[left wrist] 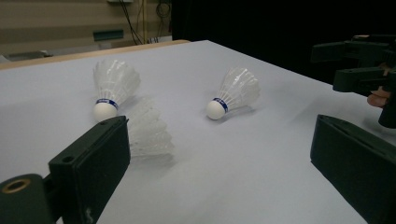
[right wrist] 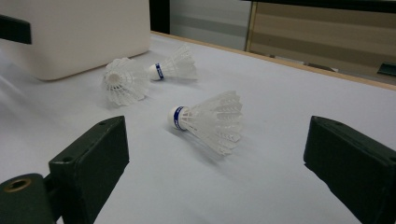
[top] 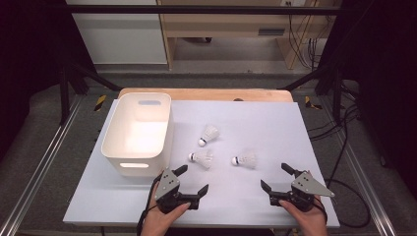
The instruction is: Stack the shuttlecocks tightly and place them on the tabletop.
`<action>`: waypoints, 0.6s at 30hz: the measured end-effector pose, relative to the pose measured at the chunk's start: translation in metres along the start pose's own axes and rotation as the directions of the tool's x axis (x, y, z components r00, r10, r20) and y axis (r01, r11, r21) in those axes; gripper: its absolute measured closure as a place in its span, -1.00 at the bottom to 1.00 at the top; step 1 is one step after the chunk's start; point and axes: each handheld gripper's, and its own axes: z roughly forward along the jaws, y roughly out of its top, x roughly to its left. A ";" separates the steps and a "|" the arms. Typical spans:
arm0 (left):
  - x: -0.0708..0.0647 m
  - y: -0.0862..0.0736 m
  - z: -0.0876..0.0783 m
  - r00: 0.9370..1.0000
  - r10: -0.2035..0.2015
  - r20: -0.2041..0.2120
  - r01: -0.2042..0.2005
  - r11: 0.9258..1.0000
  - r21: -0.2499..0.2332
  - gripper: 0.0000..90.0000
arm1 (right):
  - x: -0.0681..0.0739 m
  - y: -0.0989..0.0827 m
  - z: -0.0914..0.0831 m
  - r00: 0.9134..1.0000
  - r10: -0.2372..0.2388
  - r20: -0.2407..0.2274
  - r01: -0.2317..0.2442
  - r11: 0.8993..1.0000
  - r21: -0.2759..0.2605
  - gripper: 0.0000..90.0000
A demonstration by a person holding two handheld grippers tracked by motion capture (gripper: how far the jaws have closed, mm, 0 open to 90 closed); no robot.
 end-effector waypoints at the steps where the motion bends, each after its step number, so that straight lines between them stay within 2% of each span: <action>1: 0.001 -0.001 -0.005 1.000 0.004 -0.002 -0.004 1.000 -0.005 -0.89 | 0.000 0.000 0.000 1.000 0.005 0.003 -0.005 1.000 0.006 -0.82; 7: 0.004 -0.006 -0.034 1.000 0.021 -0.007 -0.021 0.998 -0.055 -0.89 | 0.000 0.000 0.002 1.000 0.005 0.010 -0.006 1.000 0.018 -0.80; 10: 0.007 -0.008 -0.046 1.000 0.009 -0.015 -0.010 0.997 -0.080 -0.89 | 0.001 0.000 0.002 1.000 0.005 0.022 -0.005 1.000 0.018 -0.78; 18: 0.016 -0.011 -0.067 0.998 0.000 -0.061 -0.007 0.993 -0.121 -0.89 | -0.001 0.000 0.000 0.999 0.014 0.036 -0.015 0.999 0.031 -0.78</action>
